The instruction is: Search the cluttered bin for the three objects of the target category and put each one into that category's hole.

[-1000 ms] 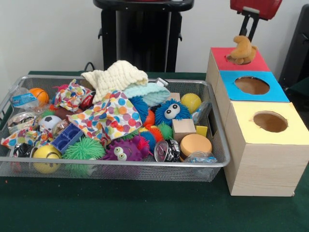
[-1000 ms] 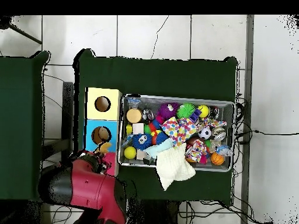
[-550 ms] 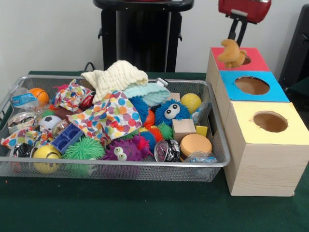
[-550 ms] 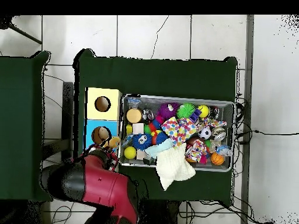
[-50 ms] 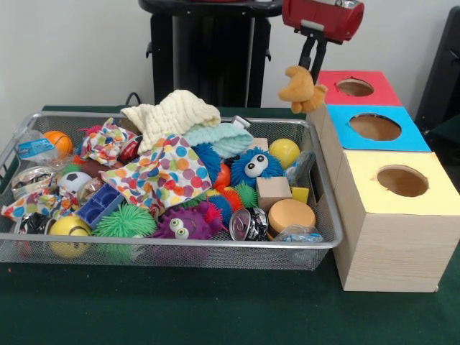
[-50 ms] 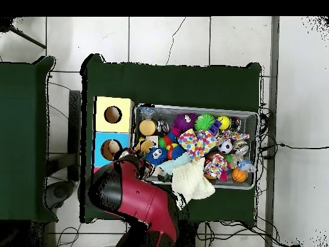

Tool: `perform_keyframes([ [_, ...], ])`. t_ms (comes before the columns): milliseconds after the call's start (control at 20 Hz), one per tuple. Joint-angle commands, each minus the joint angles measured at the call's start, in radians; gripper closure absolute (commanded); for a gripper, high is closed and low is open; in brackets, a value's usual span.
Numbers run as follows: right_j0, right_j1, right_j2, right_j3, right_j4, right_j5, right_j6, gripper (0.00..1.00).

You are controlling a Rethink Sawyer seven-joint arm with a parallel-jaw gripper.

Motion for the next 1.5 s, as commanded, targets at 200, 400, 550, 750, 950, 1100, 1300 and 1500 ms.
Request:
perform_keyframes([
  [200, 0.018, 0.017, 0.093, 0.073, 0.008, -0.007, 0.197, 1.00],
  [400, 0.057, 0.018, 0.075, 0.076, 0.018, 0.008, 0.226, 1.00],
  [550, 0.085, 0.021, 0.057, 0.073, 0.026, 0.021, 0.244, 1.00],
  [750, 0.098, 0.018, 0.069, 0.101, 0.039, -0.011, 0.255, 1.00],
  [950, 0.100, 0.015, 0.091, 0.128, 0.051, -0.064, 0.263, 1.00],
  [1100, 0.093, 0.003, 0.109, 0.155, 0.058, -0.097, 0.261, 1.00],
  [1300, 0.098, -0.037, 0.120, 0.193, 0.065, -0.098, 0.254, 1.00],
  [1500, 0.145, -0.086, 0.091, 0.224, 0.073, -0.045, 0.263, 1.00],
])
